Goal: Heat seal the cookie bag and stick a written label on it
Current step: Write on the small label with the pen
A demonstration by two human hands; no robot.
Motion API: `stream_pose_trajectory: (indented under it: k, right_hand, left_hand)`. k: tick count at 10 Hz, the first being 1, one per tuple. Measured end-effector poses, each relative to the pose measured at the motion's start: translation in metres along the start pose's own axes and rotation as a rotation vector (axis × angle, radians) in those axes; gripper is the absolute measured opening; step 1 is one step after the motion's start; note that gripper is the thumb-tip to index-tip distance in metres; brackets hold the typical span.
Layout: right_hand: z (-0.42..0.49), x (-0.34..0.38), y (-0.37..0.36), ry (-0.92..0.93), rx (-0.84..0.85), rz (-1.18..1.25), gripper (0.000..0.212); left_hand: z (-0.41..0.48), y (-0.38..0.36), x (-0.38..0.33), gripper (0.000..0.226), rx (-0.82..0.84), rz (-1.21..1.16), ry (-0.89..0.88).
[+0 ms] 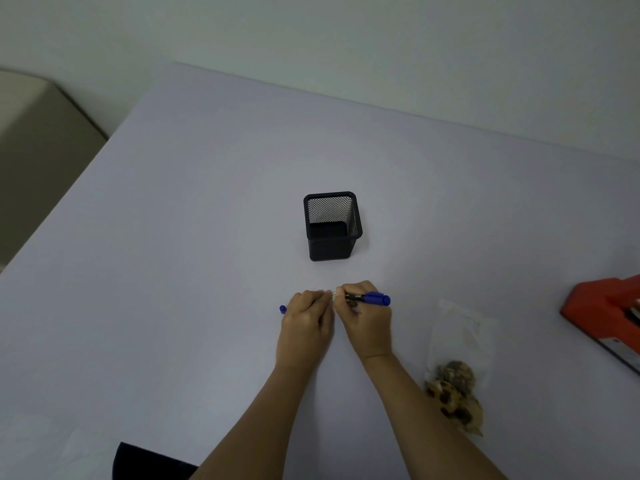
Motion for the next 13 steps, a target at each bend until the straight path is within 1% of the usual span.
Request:
stream_pose_trajectory:
  k: [1,2,4,6,7,8,10,12,13]
  right_hand:
    - [-0.001,0.002,-0.002,0.025,0.021,-0.007,0.035]
    - [0.001,-0.001,0.005,-0.023,-0.043,-0.008,0.029]
    - [0.001,0.001,0.004,-0.003,-0.031,-0.015,0.027]
    - [0.002,-0.001,0.006,-0.031,-0.057,0.007,0.027]
    - [0.001,0.001,0.006,-0.017,-0.052,0.002,0.027]
    - [0.001,0.001,0.006,-0.009,-0.053,-0.005,0.027]
    - [0.002,0.000,0.008,-0.017,-0.081,-0.013,0.028]
    - [0.003,0.002,0.006,0.008,-0.054,-0.011,0.026]
    - [0.003,0.000,0.007,-0.011,-0.069,0.000,0.027]
  left_hand:
    - [0.000,0.000,0.001,0.029,0.000,-0.003,0.002]
    - [-0.001,-0.002,0.002,0.022,0.002,0.023,0.002]
    - [0.000,0.001,-0.001,0.032,-0.015,0.019,-0.010]
    - [0.001,0.001,0.000,0.033,-0.010,0.022,-0.005]
    - [0.001,0.000,0.001,0.032,-0.006,0.014,0.001]
    - [0.000,0.000,0.001,0.025,0.002,0.023,0.000]
    - [0.002,0.002,-0.002,0.035,0.005,0.028,-0.014]
    - [0.002,0.001,-0.001,0.034,0.007,0.032,-0.013]
    - [0.002,0.001,-0.001,0.034,0.007,0.035,-0.012]
Point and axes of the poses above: each hand's wrist, its own z-axis towards the middle knuckle, its own y-axis out of the back of the hand, x = y × z, the point moved 10 cm from there along z, towards the middle knuckle, and after that the axes turned 2 degrees about -y, right-handed, at the moved point
